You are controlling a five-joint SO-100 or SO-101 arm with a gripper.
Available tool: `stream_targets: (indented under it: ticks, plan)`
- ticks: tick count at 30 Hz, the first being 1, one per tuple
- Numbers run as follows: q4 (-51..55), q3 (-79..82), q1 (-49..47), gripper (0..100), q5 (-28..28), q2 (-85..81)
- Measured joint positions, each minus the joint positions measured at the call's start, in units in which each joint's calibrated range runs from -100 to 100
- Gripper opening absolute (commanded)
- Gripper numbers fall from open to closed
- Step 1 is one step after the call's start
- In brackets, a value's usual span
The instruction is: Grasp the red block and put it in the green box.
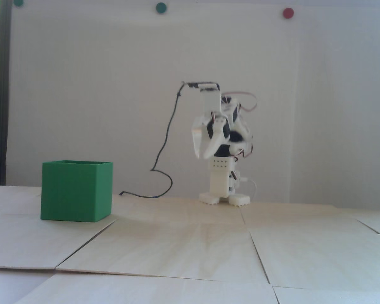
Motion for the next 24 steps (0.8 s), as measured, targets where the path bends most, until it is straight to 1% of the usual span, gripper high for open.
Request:
stream_targets:
  ticks: [4,8,11,14,17,20,24]
  plan:
    - [0.0,8.7,0.0,2,0.0,-11.0]
    - [0.7,12.9,0.0,2,0.0,-12.5]
    - [7.0,12.8,0.0,2,0.0,-12.5]
    - [16.4,10.4,-0.1,2,0.0,-12.5]
    - [26.8,5.0,-3.1,2,0.1,-12.5]
    - [30.8,2.1,-6.1,2,-0.2,-12.5]
    - [30.0,2.5,-8.0,2,-0.3,-12.5]
